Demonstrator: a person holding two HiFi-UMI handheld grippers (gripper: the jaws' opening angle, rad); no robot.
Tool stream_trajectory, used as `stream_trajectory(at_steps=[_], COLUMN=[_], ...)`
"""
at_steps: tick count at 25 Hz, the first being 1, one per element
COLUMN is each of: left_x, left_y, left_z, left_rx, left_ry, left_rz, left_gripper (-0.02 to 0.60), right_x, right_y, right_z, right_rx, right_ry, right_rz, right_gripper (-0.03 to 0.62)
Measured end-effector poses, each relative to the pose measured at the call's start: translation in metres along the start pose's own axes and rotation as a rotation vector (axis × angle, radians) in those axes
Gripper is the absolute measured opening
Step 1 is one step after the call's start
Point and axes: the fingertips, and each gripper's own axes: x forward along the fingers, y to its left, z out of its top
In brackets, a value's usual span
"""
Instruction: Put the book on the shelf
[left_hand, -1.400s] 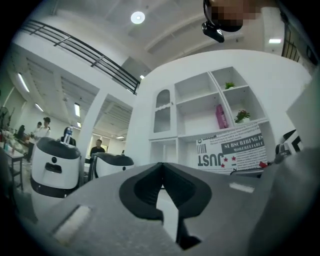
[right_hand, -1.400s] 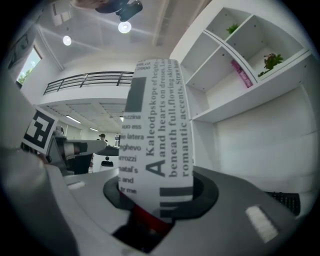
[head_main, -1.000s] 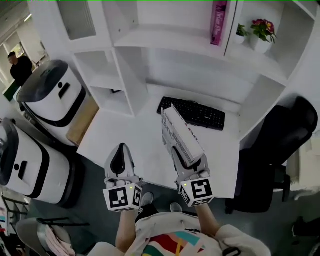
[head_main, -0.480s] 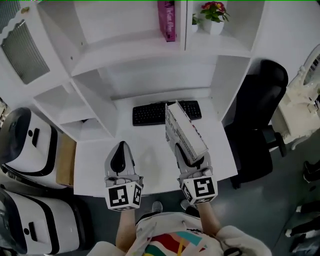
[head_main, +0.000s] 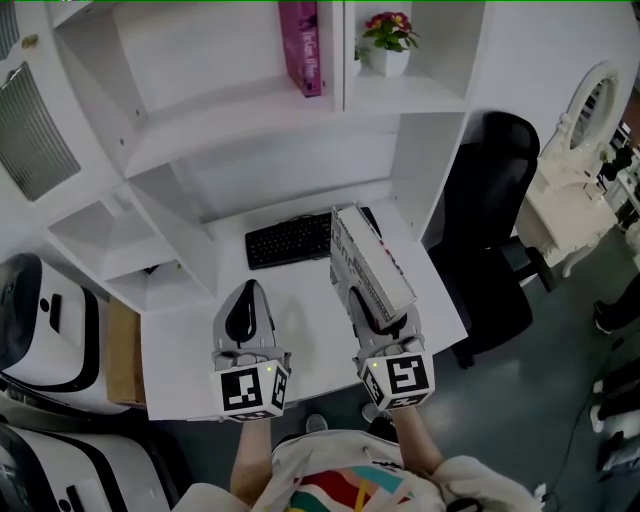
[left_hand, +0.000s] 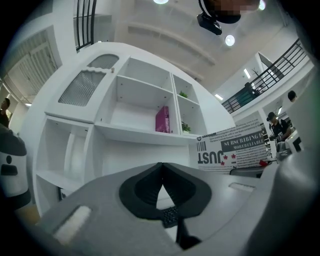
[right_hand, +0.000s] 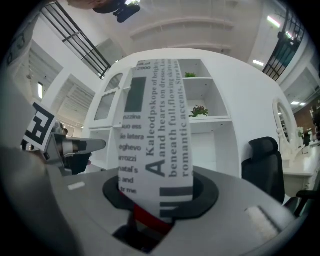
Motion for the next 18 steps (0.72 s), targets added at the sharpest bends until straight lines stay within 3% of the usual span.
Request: stream_trajectory(at_steps=[5, 12, 18], left_x=[-0.002, 0.002, 0.016], left_y=[0.006, 0.012, 0.011], left_z=[0.006, 0.020, 0.046], left_rx=[0.016, 0.025, 0.003], left_ry=[0.002, 0.000, -0.017], left_rz=[-0.011, -0.035, -0.061], left_gripper=[-0.002, -0.002, -0.002], right_x=[0.002, 0.007, 0.028], right_y=[0.006, 0.007, 0.008], right_z=[0.001, 0.024, 0.090], right_rx=[0.167, 0.148, 0.148], right_ry=[0.026, 0.005, -0.085], right_rz=[0.022, -0.039, -0.014], right_gripper=[0.155, 0.155, 0.155])
